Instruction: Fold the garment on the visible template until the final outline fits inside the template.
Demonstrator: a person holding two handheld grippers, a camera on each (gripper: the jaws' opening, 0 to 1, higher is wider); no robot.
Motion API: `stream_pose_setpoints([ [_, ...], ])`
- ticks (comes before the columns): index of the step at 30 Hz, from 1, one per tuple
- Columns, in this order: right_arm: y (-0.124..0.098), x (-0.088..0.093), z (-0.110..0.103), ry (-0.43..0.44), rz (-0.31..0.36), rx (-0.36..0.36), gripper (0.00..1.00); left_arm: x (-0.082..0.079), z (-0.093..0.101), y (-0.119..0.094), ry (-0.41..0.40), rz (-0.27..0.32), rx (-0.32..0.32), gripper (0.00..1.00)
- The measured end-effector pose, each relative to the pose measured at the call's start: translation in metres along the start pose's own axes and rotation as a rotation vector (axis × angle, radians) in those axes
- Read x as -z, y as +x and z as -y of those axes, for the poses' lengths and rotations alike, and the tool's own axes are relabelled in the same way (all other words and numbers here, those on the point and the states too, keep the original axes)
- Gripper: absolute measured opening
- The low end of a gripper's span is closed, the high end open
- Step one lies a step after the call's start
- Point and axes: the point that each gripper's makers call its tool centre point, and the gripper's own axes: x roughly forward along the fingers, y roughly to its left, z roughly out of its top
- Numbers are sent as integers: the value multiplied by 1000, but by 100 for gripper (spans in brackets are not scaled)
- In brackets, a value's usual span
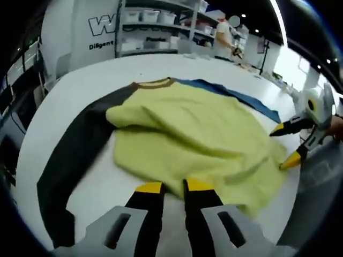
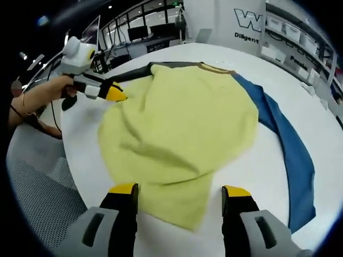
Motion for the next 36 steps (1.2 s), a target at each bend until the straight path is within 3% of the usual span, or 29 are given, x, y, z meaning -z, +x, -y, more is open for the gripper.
stream_pose_setpoints([
  [5, 0, -2, 2, 32, 23, 9, 57, -13, -3, -3, 12, 24, -20, 0],
  [9, 1, 0, 1, -4, 24, 23, 58, -22, -2, -2, 24, 20, -18, 0],
  [17, 6, -3, -9, -36, 33, -8, 71, -58, 15, 2, 132, 12, 9, 0],
  [28, 6, -5, -9, -19, 41, -21, 71, -93, 42, 28, 277, -44, 43, 0],
  [32, 5, -7, -9, 12, 50, -33, 71, -100, 49, 36, 240, -71, 44, 0],
  [36, 1, -11, -16, 87, 63, -89, 61, -104, 57, 45, 217, -79, 63, 0],
])
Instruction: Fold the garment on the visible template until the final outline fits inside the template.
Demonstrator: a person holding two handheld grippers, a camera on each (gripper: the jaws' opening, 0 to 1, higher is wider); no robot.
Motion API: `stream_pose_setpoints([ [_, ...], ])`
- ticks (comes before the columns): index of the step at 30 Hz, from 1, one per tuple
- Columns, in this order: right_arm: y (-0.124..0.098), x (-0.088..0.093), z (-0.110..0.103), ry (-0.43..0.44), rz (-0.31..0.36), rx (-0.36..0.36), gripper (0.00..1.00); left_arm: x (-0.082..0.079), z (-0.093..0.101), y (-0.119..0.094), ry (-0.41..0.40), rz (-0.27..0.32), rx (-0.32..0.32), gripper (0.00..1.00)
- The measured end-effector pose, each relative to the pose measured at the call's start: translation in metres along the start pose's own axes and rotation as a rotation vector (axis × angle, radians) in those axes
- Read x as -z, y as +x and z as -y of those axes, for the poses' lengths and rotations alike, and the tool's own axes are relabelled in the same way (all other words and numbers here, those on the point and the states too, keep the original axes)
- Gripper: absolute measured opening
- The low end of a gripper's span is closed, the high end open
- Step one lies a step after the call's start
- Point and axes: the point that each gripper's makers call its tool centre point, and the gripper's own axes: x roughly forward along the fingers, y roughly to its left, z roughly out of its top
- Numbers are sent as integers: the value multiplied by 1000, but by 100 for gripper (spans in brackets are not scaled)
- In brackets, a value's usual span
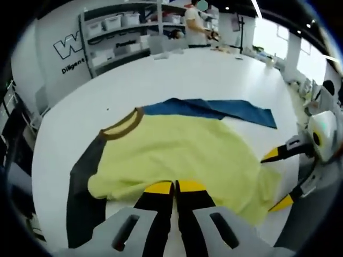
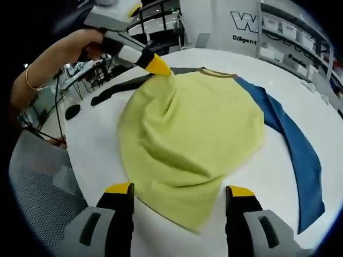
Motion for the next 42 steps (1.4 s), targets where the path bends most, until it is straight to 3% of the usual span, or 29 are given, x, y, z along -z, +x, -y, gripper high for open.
stream_pose_setpoints([
  [4, -2, -9, -1, 10, 44, -11, 71, 1, 7, 12, 47, -23, -6, 1],
  [8, -5, -16, 2, -4, 70, -1, 70, 3, 16, 27, 70, -46, -12, 3],
  [15, -11, -32, 2, -26, 128, 1, 69, 8, 35, 46, 155, -99, -23, 19],
  [17, -13, -38, -3, -41, 148, -11, 69, 9, 38, 49, 147, -104, -24, 24],
  [23, -13, -51, -29, -71, 189, -87, 70, 8, 52, 56, 11, -108, 29, 44],
  [25, -7, -53, -39, -79, 179, -119, 70, 7, 52, 57, 16, -112, 31, 46],
  [28, 6, -54, -45, -137, 136, -138, 70, 8, 53, 63, 87, -114, 41, 51],
  [32, 17, -64, -54, -146, 142, -150, 64, 13, 52, 69, 103, -131, 53, 57],
  [35, 26, -69, -57, -130, 148, -148, 58, 11, 51, 71, 53, -121, 78, 57],
  [42, 40, -79, -40, -164, 157, -50, 34, 6, 45, 71, -41, -92, 120, 54],
])
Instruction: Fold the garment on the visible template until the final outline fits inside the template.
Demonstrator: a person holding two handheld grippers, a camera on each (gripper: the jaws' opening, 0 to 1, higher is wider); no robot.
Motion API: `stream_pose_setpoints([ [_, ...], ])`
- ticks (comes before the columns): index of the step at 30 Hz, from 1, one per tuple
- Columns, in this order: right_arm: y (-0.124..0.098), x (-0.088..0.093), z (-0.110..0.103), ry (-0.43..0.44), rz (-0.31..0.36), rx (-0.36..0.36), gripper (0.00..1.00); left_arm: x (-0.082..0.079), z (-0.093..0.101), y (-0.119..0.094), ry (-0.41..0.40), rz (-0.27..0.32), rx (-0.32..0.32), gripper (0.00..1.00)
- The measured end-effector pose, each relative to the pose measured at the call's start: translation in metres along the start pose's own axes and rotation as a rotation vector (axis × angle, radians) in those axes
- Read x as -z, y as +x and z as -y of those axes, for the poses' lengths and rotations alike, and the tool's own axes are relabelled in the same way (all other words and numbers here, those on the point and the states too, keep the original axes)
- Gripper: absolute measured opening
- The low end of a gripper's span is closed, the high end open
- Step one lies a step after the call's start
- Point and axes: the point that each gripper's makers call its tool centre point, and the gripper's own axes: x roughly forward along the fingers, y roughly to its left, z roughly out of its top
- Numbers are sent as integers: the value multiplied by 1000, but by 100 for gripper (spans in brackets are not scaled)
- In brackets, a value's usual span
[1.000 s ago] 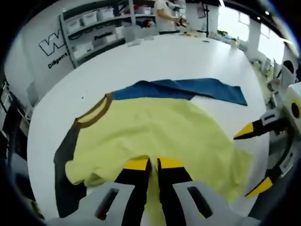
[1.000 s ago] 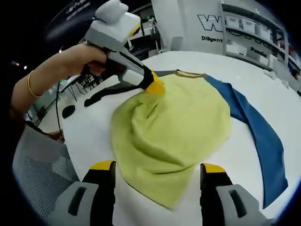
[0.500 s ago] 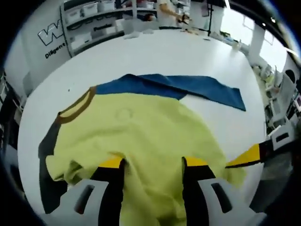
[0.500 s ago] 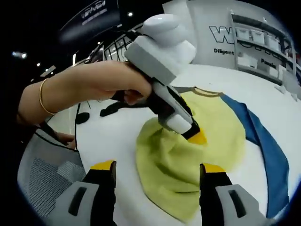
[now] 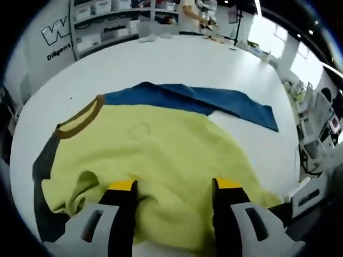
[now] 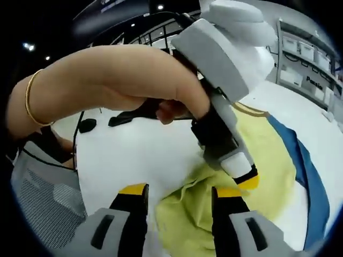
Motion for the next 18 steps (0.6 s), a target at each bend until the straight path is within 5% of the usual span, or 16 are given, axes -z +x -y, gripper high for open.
stream_pose_setpoints([
  [7, -1, 3, 28, 6, -8, 89, 3, -17, -2, -16, -40, 78, 37, 55],
  [12, -4, 7, 37, 41, -16, 110, 2, -30, -1, -35, -44, 147, 59, 56],
  [18, -8, 11, 47, 68, -27, 135, 0, -26, -8, -56, 15, 164, 30, 57],
])
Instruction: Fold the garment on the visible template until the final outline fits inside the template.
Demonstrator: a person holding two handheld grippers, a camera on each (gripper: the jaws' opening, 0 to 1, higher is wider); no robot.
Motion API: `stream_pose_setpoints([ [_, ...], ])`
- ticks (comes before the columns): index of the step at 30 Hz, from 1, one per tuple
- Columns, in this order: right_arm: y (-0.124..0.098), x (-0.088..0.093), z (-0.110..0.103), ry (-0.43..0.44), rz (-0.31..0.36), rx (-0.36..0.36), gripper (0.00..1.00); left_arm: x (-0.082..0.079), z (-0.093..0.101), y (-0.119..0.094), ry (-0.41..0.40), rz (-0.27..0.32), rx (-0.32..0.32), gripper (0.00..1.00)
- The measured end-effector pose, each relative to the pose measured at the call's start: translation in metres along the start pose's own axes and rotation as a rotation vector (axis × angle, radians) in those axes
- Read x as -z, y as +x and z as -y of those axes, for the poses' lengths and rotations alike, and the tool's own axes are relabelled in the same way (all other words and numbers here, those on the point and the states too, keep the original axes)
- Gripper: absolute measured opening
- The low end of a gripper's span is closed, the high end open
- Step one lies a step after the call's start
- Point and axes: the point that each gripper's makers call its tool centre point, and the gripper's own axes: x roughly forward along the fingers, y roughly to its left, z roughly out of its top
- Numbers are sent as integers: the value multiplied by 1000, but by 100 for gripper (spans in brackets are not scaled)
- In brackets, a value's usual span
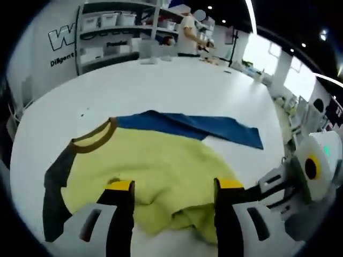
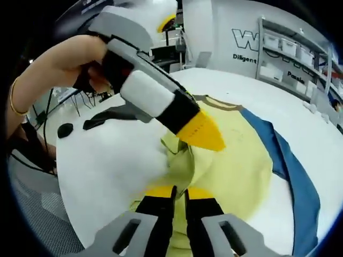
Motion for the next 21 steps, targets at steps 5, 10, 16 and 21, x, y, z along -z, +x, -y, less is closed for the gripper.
stream_pose_setpoints([
  [5, -1, 4, 15, 10, -20, 36, 0, 9, -7, -19, 52, -1, -37, 57],
  [10, -4, 4, 23, 44, -10, 50, 0, 19, -13, -32, 31, 21, -66, 57],
  [16, -5, 7, 29, 67, -14, 60, 0, 34, -23, -37, -29, 28, -92, 53],
  [21, -6, 10, 31, 79, -21, 63, 0, 50, -32, -35, -105, 23, -119, 45],
])
